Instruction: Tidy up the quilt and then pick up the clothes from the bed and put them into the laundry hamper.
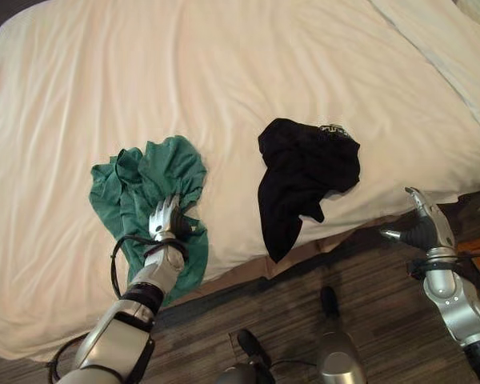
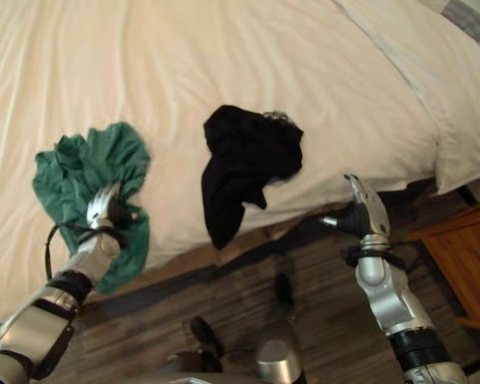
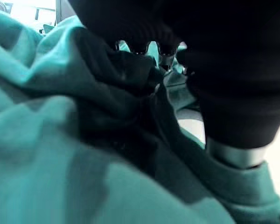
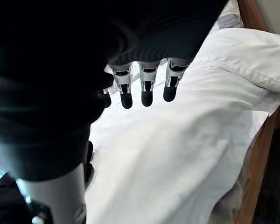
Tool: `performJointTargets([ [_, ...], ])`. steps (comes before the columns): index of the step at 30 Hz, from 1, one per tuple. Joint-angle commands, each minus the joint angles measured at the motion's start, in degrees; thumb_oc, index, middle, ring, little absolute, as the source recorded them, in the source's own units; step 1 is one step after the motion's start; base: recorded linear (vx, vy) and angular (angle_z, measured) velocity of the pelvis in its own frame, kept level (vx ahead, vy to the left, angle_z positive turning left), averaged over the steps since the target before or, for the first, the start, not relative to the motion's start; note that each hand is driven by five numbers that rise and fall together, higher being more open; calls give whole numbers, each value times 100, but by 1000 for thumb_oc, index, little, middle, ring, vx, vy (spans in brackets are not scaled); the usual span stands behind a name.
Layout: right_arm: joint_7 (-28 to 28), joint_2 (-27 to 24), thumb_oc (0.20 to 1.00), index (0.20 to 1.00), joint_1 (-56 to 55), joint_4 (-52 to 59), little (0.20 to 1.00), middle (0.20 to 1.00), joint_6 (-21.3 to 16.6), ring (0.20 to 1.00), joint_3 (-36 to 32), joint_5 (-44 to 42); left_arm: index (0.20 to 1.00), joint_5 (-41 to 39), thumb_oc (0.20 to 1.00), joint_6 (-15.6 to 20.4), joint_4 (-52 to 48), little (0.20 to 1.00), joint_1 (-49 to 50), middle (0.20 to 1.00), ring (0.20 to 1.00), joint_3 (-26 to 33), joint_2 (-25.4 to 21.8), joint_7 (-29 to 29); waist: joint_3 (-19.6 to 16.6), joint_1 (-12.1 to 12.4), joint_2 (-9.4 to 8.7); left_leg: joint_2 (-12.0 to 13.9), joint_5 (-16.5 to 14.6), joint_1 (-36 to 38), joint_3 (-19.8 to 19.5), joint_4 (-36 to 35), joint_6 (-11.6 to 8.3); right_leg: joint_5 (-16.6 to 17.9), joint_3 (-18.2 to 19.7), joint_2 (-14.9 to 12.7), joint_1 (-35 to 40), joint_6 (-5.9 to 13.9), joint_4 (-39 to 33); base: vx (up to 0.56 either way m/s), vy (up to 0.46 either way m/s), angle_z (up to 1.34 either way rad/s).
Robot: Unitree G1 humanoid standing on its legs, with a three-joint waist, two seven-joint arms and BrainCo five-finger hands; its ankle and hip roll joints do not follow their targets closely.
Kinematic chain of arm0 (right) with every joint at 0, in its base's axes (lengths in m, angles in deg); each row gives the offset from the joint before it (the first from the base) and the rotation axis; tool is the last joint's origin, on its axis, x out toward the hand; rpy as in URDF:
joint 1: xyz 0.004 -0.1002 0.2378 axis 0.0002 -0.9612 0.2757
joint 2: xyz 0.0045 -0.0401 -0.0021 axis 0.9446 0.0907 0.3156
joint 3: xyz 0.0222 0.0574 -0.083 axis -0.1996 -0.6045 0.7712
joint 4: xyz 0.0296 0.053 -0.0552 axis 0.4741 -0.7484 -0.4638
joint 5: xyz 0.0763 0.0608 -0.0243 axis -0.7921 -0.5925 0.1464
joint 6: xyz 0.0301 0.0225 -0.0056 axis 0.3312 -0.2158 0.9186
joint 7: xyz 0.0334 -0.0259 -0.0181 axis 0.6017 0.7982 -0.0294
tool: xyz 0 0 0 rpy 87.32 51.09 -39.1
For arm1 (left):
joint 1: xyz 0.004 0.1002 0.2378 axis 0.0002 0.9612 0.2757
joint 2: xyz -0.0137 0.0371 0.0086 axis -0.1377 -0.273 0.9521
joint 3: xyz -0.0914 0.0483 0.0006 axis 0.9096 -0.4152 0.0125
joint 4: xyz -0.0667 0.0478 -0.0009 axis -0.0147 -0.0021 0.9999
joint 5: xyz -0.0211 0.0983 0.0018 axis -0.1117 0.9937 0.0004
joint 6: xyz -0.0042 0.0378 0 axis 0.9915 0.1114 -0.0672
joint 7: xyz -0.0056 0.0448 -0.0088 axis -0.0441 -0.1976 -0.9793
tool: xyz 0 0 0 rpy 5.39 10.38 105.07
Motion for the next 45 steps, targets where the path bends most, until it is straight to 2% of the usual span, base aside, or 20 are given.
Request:
performJointTargets([
  [1,108,62,1000,1000,130,208,1000,1000,-198,1000,-112,166,1000,168,1000,-304,428,1000,28,1000,1000,188,-294,59,-113,193,-291,443,-167,110,-201,-26,-569,-490,-252,-278,-43,352,115,0,0,0],
  [4,89,71,1000,1000,37,165,1000,1000,-185,1000,-171,172,1000,211,1000,-377,262,1000,297,1000,1000,404,-380,-33,-94,299,-308,455,-154,85,-254,-26,-568,-499,-318,-279,-23,329,130,-21,-37,3],
  [9,73,62,1000,1000,52,146,1000,1000,-201,1000,-191,127,1000,338,1000,-435,249,1000,657,1000,1000,657,-803,-106,-29,438,-324,458,-111,-9,-349,-26,-584,-488,-410,-278,-31,314,139,-26,-19,15],
  [14,-18,-11,1000,1000,242,194,1000,1000,-213,1000,-75,112,1000,342,1000,-518,532,1000,938,1000,1000,866,-896,-75,97,565,-366,474,-60,-137,-388,-26,-592,-445,-462,-271,-146,311,162,-35,6,10],
  [15,-38,-40,1000,1000,334,202,1000,1000,-214,1000,-34,96,711,334,711,-529,611,711,1019,711,711,890,-867,-66,146,601,-385,485,-35,-206,-402,-26,-600,-426,-473,-268,-210,314,167,-57,14,3],
  [17,-62,-103,1000,1000,457,252,1000,1000,-206,1000,-19,83,354,298,354,-538,757,354,1138,354,354,936,-806,-27,216,654,-421,502,5,-323,-419,-26,-616,-387,-479,-237,-323,312,162,-62,6,5],
  [18,-71,-172,1000,1000,545,264,1000,1000,-208,1000,-1,74,200,270,200,-544,839,200,1195,200,200,949,-751,-30,246,677,-443,521,25,-400,-431,-26,-625,-367,-479,-219,-395,312,157,-68,-5,2],
  [20,-82,-221,1000,1000,620,279,1000,1000,-200,1000,24,65,200,245,200,-542,933,200,1246,200,200,956,-682,-21,279,705,-468,549,54,-466,-438,-26,-639,-350,-499,-199,-449,307,140,-49,-7,0],
  [23,-77,-566,1000,1000,1059,417,1000,1000,-157,1000,81,151,200,219,200,-530,1287,200,1422,200,200,889,-433,98,359,783,-551,654,133,-704,-436,-26,-692,-283,-577,-134,-630,311,84,-42,-6,-3],
  [29,212,-1186,1000,1000,1846,604,1000,1000,42,1000,217,1024,200,-247,200,-291,1162,200,1640,200,200,815,-62,38,331,910,-603,761,162,-748,-498,-26,-739,-342,-667,-83,-593,254,79,-2,-19,0],
  [34,-9,-1269,1000,1000,2714,380,1000,1000,38,1000,975,992,200,-432,200,-66,616,200,1960,200,200,484,108,164,283,1051,-550,765,157,-613,-554,-26,-755,-432,-704,-67,-417,184,99,3,-13,2],
  [40,-319,-1194,1000,1000,4117,-1151,1000,1000,124,1000,2285,1042,200,-604,200,439,-643,200,2150,200,200,-64,85,330,307,1262,-418,723,188,-579,-672,-26,-785,-485,-757,-59,-307,135,85,-9,-33,18],
  [41,-420,-1106,1000,1000,4572,-1805,1000,1000,73,1000,2727,1004,200,-726,200,649,-1102,200,2289,200,200,-167,-35,393,337,1348,-334,711,213,-618,-697,-26,-805,-474,-790,-75,-314,141,62,-28,-23,12],
  [42,-410,-1095,1000,1000,4599,-1828,1000,1000,66,1000,2753,1000,200,-727,200,645,-1111,200,2297,200,200,-153,-34,396,338,1333,-331,713,214,-620,-699,-26,-805,-474,-792,-74,-314,141,62,-39,-14,8],
  [43,-569,-896,1000,1000,4842,-2619,1000,1000,79,1000,3005,903,200,-837,200,736,-1281,200,2432,200,200,-223,-67,445,352,1417,-256,701,236,-664,-730,-26,-821,-473,-813,-87,-313,138,41,-18,-2,9],
  [44,-561,-887,1000,1000,4863,-2640,1000,1000,72,1000,3024,900,200,-837,200,736,-1282,200,2434,200,200,-214,-64,445,353,1406,-254,702,236,-667,-732,-26,-821,-473,-815,-86,-314,137,41,-17,-4,7],
  [45,-657,-708,1000,1000,5001,-3186,1000,1000,105,1000,3170,854,200,-856,200,797,-1256,200,2434,200,200,-252,-62,443,345,1454,-214,697,242,-675,-746,-26,-823,-478,-831,-95,-304,134,35,1,-5,10],
])
